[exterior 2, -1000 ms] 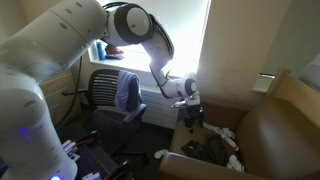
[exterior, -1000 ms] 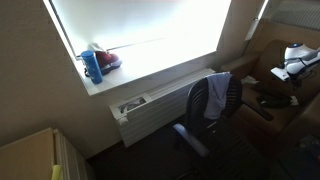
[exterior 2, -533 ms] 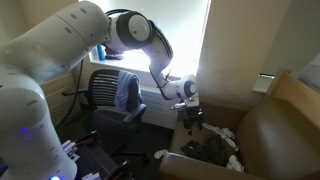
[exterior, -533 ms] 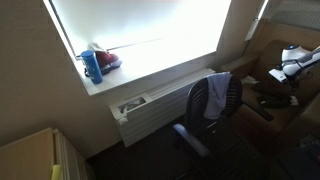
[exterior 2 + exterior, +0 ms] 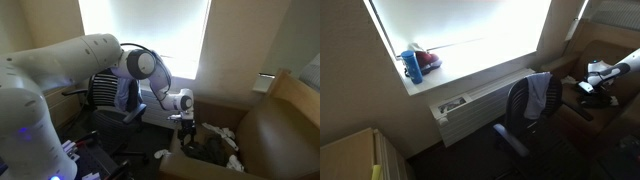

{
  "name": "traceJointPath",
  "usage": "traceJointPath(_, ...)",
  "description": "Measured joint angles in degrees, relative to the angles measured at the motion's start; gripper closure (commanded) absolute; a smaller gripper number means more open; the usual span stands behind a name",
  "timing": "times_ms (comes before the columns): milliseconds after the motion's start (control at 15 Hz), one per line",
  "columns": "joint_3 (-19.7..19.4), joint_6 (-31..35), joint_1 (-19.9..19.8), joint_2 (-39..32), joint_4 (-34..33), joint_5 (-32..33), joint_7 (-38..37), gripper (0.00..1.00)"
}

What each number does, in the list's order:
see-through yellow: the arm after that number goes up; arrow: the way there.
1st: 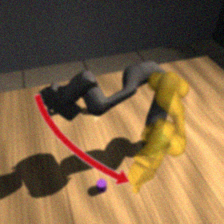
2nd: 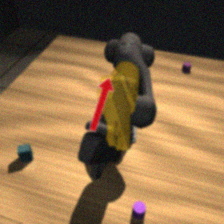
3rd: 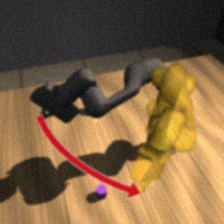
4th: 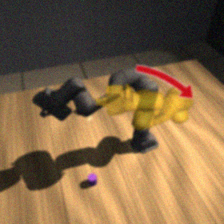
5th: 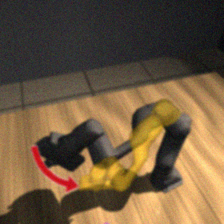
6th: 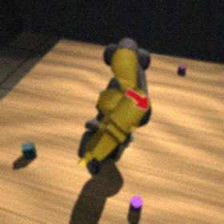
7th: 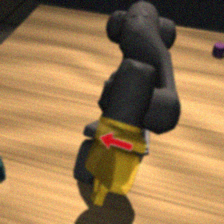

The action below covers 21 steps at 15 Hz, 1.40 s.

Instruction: Hang the t-shirt on the backrest of the chair

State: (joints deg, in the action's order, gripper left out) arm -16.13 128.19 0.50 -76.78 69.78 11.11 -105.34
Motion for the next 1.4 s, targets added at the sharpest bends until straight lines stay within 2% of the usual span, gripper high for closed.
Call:
traceJointPath(267, 3.4, -10.2, -2.9, -5.0, -10.6, -2.2, 10.8, 0.00)
traceJointPath(467, 3.8, -12.1, -3.5, -5.0, -12.7, -2.2, 14.2, 0.00)
traceJointPath(800, 3.7, -6.0, -3.4, -8.7, -14.2, -3.0, 5.9, 0.00)
traceJointPath(1067, 3.3, 0.5, -3.4, -9.3, -10.9, -3.1, -0.2, 0.00)
traceJointPath(1400, 3.2, 11.9, -4.8, -9.3, -8.0, 5.2, -15.8, 0.00)
